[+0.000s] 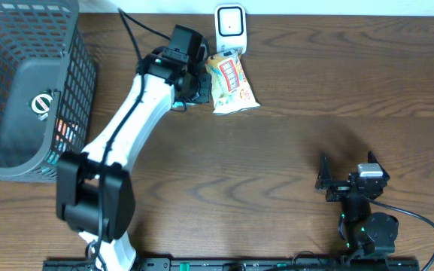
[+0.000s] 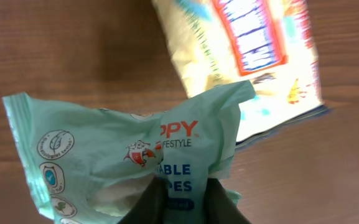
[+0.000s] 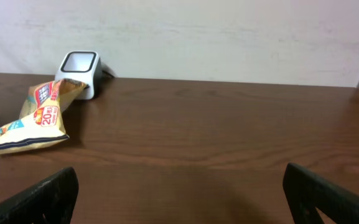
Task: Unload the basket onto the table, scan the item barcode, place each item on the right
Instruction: 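Carry the wipes pack to the scanner and release it on the table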
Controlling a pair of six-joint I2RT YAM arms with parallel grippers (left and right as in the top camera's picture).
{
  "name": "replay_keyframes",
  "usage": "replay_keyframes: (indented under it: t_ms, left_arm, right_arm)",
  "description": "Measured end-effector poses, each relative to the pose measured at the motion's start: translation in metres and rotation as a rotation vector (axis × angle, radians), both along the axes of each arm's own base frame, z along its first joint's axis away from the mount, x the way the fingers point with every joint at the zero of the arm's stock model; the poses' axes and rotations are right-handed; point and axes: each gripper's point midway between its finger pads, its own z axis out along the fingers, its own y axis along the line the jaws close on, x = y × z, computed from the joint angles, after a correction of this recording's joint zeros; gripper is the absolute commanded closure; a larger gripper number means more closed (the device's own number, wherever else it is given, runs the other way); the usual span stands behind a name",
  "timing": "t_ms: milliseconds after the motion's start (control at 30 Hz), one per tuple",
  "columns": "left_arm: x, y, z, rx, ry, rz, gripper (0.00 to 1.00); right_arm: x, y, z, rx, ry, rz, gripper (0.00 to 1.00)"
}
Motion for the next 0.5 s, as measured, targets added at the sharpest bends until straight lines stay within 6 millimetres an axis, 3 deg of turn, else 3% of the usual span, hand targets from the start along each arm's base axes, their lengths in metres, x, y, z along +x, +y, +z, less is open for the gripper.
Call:
replay_keyframes:
  t_ms: [100, 167, 400, 500]
  left_arm:
    - [0.000, 0.002, -0.015, 0.016, 0.032, 0.012, 0.65]
    - [0.000, 0.002, -0.016, 0.019, 0.033, 0.013, 0.46]
    - [0.000, 0.006, -0.011, 0.016, 0.029, 0.023, 0.41]
    - [0.003, 0.016, 0.007, 0.001, -0.011, 0.046, 0.36]
  right_arm:
    - [0.000, 0.000, 0.000, 0.000, 0.000, 0.000, 0.01]
    - [0.000, 0.000, 0.000, 0.000, 0.000, 0.000, 0.01]
    - [0.000, 0.000, 0.000, 0.000, 0.000, 0.000, 0.01]
    - [0.000, 0.000, 0.000, 0.000, 0.000, 0.000, 0.01]
